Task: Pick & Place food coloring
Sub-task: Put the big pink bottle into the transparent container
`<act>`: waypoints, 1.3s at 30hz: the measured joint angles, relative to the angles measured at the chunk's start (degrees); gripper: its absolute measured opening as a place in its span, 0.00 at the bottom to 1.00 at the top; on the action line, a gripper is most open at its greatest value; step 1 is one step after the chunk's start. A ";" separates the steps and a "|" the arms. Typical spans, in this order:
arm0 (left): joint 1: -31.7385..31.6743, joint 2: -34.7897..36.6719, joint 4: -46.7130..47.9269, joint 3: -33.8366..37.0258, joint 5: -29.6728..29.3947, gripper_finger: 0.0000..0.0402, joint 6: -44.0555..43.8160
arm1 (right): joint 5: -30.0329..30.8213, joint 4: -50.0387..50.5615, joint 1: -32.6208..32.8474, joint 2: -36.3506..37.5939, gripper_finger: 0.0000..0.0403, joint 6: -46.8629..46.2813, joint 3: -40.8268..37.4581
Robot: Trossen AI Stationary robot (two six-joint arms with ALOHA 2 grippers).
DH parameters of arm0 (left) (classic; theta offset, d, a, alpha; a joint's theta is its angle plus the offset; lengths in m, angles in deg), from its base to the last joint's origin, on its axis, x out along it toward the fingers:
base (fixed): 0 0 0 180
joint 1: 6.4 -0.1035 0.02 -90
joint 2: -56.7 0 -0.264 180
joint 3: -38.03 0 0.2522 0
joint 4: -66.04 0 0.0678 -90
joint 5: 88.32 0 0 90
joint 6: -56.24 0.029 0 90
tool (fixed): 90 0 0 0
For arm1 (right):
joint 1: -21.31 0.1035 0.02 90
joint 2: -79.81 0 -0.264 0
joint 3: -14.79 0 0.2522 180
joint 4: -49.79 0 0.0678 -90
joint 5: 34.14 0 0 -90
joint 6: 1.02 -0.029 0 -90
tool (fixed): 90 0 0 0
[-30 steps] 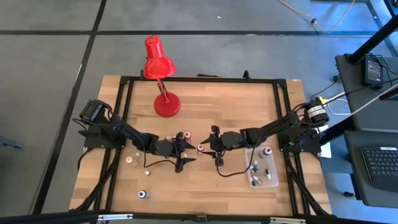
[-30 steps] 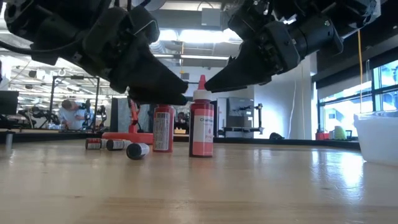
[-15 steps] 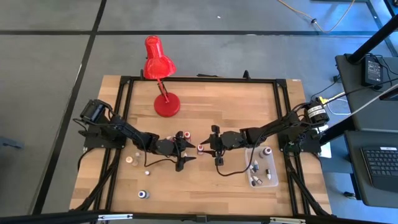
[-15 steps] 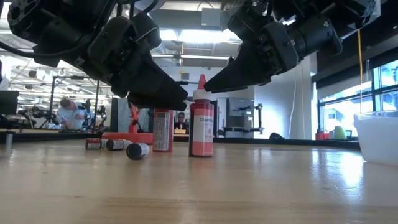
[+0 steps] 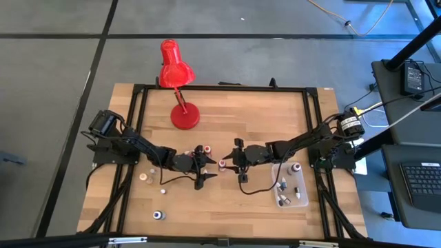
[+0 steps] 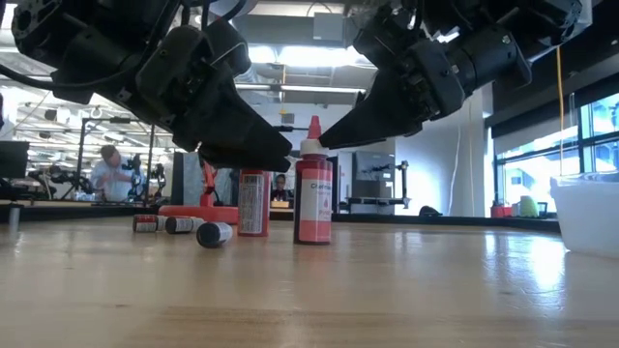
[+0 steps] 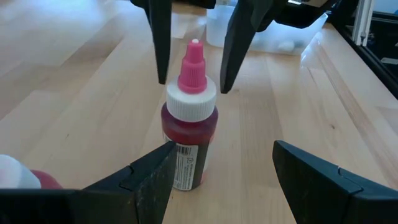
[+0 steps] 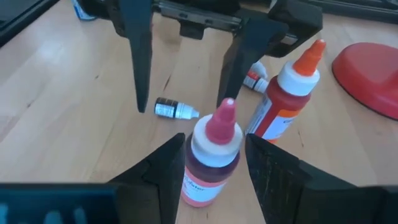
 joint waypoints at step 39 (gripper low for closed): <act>0.01 0.05 0.02 0.02 0.00 0.65 -0.01 | -0.92 -1.47 -0.46 0.00 0.70 -0.35 -0.02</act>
